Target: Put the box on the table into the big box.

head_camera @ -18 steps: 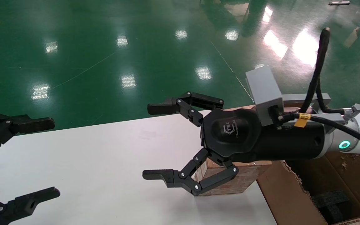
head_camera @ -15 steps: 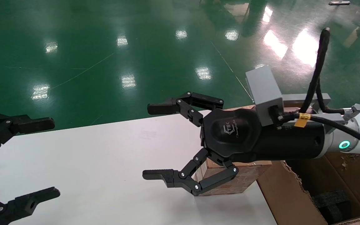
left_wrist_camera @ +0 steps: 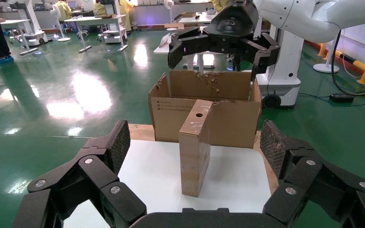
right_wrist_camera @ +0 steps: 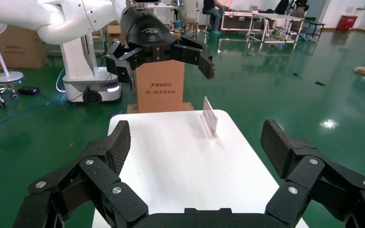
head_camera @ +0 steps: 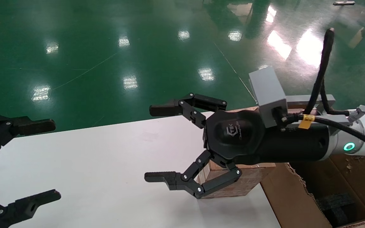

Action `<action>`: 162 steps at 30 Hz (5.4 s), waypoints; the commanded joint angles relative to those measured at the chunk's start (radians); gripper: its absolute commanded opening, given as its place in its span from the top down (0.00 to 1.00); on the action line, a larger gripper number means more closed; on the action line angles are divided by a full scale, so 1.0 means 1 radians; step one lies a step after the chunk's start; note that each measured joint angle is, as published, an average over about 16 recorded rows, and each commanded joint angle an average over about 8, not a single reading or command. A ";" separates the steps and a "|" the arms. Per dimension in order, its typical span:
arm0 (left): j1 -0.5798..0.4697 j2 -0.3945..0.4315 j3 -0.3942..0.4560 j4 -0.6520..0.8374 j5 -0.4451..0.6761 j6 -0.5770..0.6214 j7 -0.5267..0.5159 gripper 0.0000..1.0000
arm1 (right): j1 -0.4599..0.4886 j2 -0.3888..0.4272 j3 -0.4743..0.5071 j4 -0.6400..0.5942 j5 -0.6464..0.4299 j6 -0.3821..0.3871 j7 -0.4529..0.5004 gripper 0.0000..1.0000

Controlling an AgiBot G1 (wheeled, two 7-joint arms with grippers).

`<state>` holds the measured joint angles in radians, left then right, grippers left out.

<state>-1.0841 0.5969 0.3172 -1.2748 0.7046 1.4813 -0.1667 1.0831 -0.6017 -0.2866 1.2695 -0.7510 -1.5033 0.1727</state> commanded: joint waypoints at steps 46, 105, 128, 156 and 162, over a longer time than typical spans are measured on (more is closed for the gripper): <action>-0.001 0.000 0.002 0.000 -0.001 0.000 0.001 1.00 | 0.146 0.145 -0.301 -0.562 -0.164 -0.085 -0.413 0.00; -0.001 -0.001 0.003 0.000 -0.002 -0.001 0.002 1.00 | 0.307 0.114 -0.735 -0.761 -0.012 -0.088 -0.596 0.00; -0.001 -0.001 0.004 0.001 -0.003 -0.002 0.002 0.00 | 0.323 0.128 -0.827 -0.778 0.045 -0.085 -0.606 0.27; -0.001 -0.001 0.004 0.001 -0.003 -0.002 0.002 0.00 | 0.320 0.129 -0.819 -0.773 0.040 -0.085 -0.610 1.00; -0.001 -0.001 0.004 0.001 -0.003 -0.002 0.002 0.00 | 0.319 0.129 -0.819 -0.773 0.039 -0.085 -0.610 1.00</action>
<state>-1.0850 0.5955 0.3209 -1.2741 0.7019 1.4797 -0.1647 1.4020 -0.4731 -1.1057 0.4982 -0.7113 -1.5860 -0.4373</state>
